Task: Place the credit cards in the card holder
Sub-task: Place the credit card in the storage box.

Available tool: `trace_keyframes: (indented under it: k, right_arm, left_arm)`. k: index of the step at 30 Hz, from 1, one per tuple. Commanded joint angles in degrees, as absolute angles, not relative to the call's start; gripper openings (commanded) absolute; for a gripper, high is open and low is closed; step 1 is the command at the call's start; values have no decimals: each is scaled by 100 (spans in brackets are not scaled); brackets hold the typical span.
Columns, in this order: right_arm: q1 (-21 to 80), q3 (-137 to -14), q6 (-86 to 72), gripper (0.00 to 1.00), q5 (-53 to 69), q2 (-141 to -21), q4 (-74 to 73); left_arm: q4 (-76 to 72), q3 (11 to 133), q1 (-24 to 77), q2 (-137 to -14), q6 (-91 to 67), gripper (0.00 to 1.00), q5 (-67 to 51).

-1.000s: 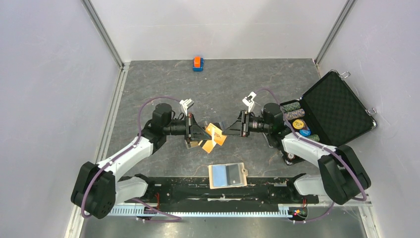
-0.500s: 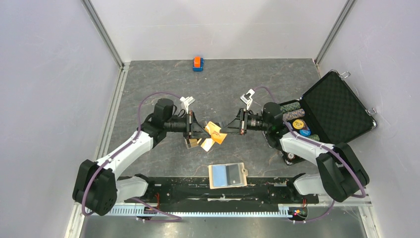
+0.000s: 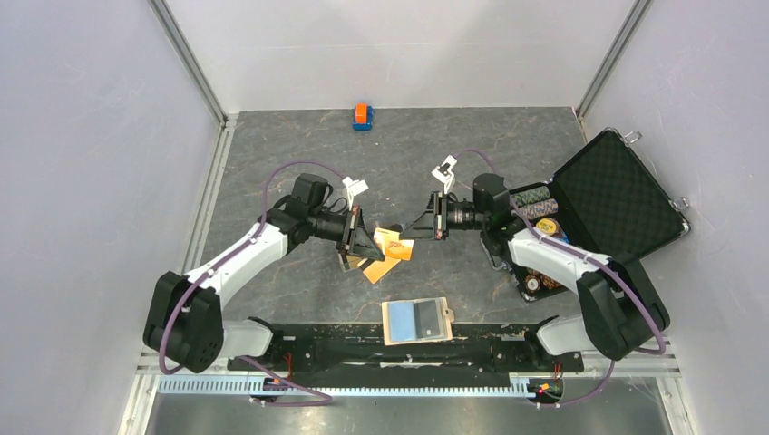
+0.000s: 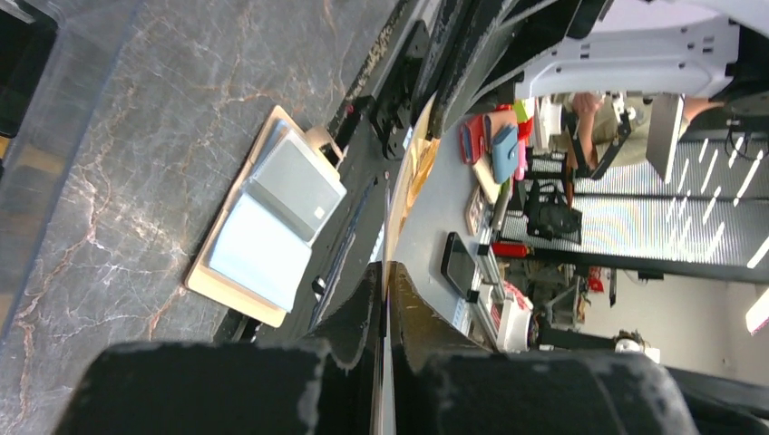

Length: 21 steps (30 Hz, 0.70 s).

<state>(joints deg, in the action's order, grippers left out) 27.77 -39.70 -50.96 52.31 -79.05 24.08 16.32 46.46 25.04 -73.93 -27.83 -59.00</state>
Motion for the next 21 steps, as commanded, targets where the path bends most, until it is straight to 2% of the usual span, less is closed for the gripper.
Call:
trace_keyframes:
  k: [1,6,8,21]
  right_arm:
    - [2679,-4348,-5142,0,5172,-8031,2990]
    - [2648,-4451,-5170,0,5285,-8175,3087]
    - [2602,-4448,-5172,0,5319,-8190,3121]
    - [2273,-4436,-5308,0,5276,-8180,3313]
  left_arm:
    - [2882,4916,2545,-7523,-1640,9,-6620]
    - [3200,5013,2532,-7541,-1420,8,-6717]
    - [3230,5035,2514,-7528,-1401,2,-6705]
    - [3270,4974,2441,-7575,-1380,2,-6594]
